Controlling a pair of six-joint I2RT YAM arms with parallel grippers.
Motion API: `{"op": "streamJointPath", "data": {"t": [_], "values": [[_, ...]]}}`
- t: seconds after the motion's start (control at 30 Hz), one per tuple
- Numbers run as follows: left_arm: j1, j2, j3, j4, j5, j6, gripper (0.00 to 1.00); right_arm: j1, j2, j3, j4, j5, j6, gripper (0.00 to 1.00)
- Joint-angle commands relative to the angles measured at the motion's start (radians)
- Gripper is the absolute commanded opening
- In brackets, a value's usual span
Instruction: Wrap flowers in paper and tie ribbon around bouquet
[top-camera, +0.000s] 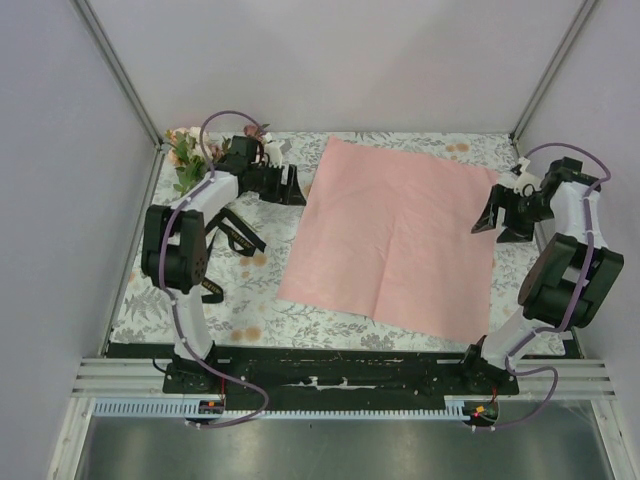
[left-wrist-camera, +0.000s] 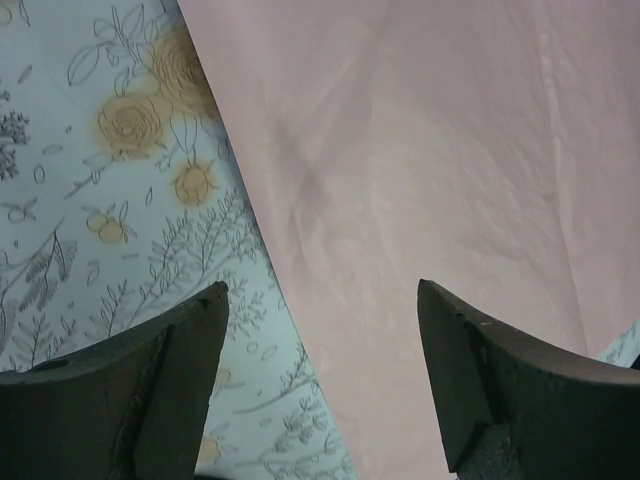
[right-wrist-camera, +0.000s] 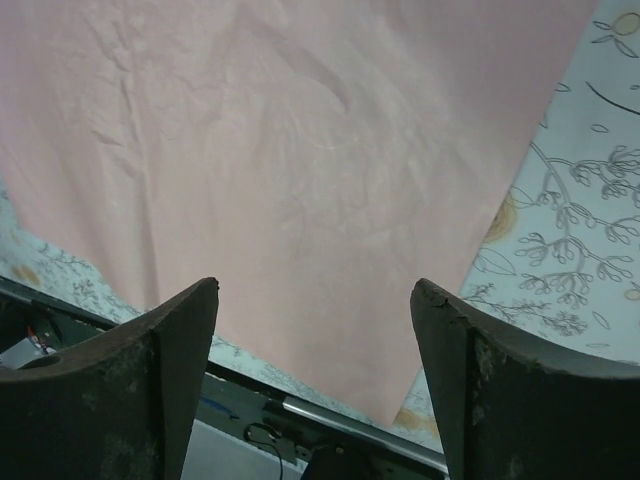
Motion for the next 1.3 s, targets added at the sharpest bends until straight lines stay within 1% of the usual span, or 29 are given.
{"op": "streamJointPath", "data": {"t": [0.0, 0.17, 0.3, 0.5, 0.57, 0.67, 0.73, 0.8, 0.87, 0.9, 0.93, 1.0, 1.07, 1.1, 1.13, 1.2, 1.27], "values": [[-0.011, 0.122, 0.14, 0.077, -0.018, -0.091, 0.84, -0.024, -0.023, -0.003, -0.038, 0.064, -0.105, 0.84], [-0.014, 0.305, 0.342, 0.152, -0.047, -0.138, 0.86, -0.027, -0.042, -0.075, -0.061, 0.09, -0.134, 0.81], [-0.015, 0.478, 0.551, 0.166, -0.055, -0.205, 0.84, -0.027, -0.099, -0.138, -0.1, 0.136, -0.189, 0.79], [-0.012, 0.684, 0.77, 0.209, -0.075, -0.339, 0.78, -0.027, -0.226, -0.21, -0.153, 0.205, -0.277, 0.79], [-0.012, 0.728, 0.813, 0.225, -0.055, -0.386, 0.76, -0.027, -0.259, -0.215, -0.173, 0.217, -0.292, 0.79], [-0.017, 0.762, 0.827, 0.274, -0.013, -0.449, 0.72, -0.027, -0.297, -0.216, -0.195, 0.239, -0.318, 0.79], [-0.029, 0.791, 0.858, 0.278, 0.011, -0.459, 0.65, -0.027, -0.317, -0.227, -0.21, 0.25, -0.332, 0.79], [-0.048, 0.817, 0.915, 0.243, 0.013, -0.459, 0.62, -0.026, -0.345, -0.233, -0.229, 0.251, -0.35, 0.8], [-0.067, 0.831, 0.932, 0.241, 0.02, -0.466, 0.59, -0.027, -0.365, -0.232, -0.253, 0.227, -0.378, 0.8], [-0.077, 0.828, 0.932, 0.234, 0.019, -0.463, 0.55, -0.024, -0.372, -0.226, -0.268, 0.21, -0.389, 0.8], [-0.086, 0.827, 0.93, 0.225, 0.016, -0.459, 0.5, -0.018, -0.381, -0.218, -0.285, 0.175, -0.407, 0.81], [-0.094, 0.814, 0.923, 0.203, 0.01, -0.469, 0.33, 0.008, -0.404, -0.216, -0.296, 0.124, -0.433, 0.85], [-0.083, 0.793, 0.892, 0.208, 0.007, -0.509, 0.17, 0.09, -0.458, -0.238, -0.273, 0.075, -0.453, 0.89], [-0.077, 0.775, 0.865, 0.208, -0.004, -0.52, 0.05, 0.15, -0.489, -0.265, -0.22, 0.076, -0.439, 0.91], [-0.066, 0.753, 0.84, 0.205, -0.03, -0.52, 0.02, 0.213, -0.524, -0.296, -0.174, 0.091, -0.427, 0.92], [-0.04, 0.698, 0.768, 0.208, -0.075, -0.517, 0.02, 0.346, -0.579, -0.36, -0.067, 0.162, -0.401, 0.93], [-0.008, 0.631, 0.671, 0.218, -0.133, -0.522, 0.02, 0.452, -0.584, -0.38, -0.034, 0.194, -0.402, 0.93]]}}
